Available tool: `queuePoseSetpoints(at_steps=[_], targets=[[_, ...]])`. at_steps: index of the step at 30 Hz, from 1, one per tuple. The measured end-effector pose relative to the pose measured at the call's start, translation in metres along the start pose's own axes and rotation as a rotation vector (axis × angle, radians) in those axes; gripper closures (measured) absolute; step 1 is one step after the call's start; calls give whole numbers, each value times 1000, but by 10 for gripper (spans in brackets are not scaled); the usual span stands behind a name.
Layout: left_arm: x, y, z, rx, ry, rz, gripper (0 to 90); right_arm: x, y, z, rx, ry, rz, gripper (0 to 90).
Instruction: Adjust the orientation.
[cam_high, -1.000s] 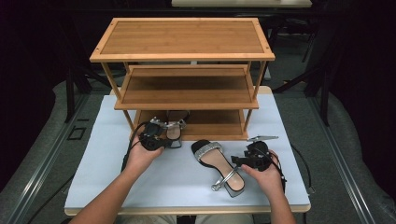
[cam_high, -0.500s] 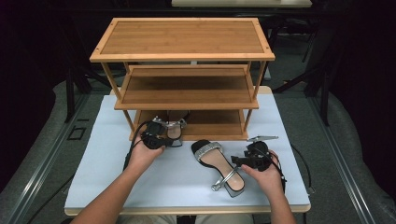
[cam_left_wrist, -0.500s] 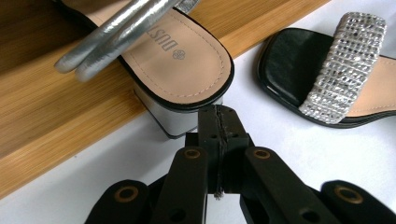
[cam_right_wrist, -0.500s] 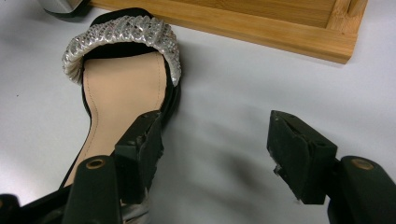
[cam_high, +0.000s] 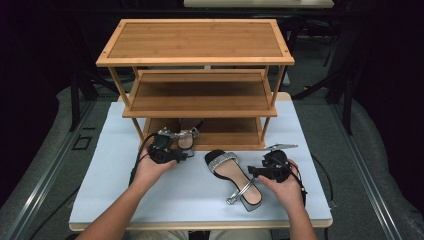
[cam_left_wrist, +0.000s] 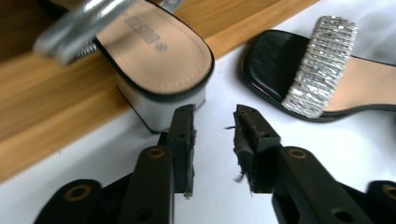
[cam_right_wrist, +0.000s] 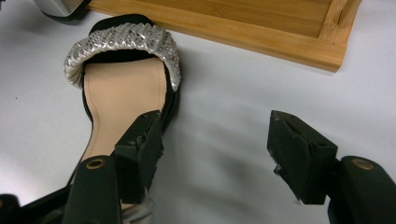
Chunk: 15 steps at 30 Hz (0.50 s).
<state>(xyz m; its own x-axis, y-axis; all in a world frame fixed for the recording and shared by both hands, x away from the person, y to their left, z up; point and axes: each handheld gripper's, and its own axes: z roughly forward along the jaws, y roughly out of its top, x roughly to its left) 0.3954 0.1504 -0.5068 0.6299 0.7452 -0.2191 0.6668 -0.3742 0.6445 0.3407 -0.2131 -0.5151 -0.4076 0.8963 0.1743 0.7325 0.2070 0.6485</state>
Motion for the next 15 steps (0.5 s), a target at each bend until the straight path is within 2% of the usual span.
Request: queuePoseSetpoints(at_steps=[3,4,6,7,8,9,11,12,13,14,15], targets=[[5,-10,-4,1,-14,-6,605,8,3,0,6,26,-18,344],[7,-13,-5,4,-22,-5,592,13,4,0,7,-16,-26,343],[10,-19,-8,3,-33,-7,568,19,4,1,4,29,-47,341],[13,-22,-10,1,-37,-3,559,23,4,2,-4,14,-58,341],[15,-24,-12,-1,-40,-3,555,25,3,2,0,30,-67,343],[17,-27,-14,-8,-40,-4,548,27,2,3,-7,22,-75,347],[22,-30,-18,-16,-35,-12,521,31,2,4,-4,42,-82,358],[25,-31,-19,-6,-22,-5,508,33,2,3,-7,16,-85,363],[27,-31,-21,-4,-1,21,494,34,3,3,-13,16,-89,374],[30,-32,-24,-29,21,64,489,35,3,1,-18,37,-83,385],[33,-33,-27,-52,26,82,485,36,4,-1,-28,41,-76,410]])
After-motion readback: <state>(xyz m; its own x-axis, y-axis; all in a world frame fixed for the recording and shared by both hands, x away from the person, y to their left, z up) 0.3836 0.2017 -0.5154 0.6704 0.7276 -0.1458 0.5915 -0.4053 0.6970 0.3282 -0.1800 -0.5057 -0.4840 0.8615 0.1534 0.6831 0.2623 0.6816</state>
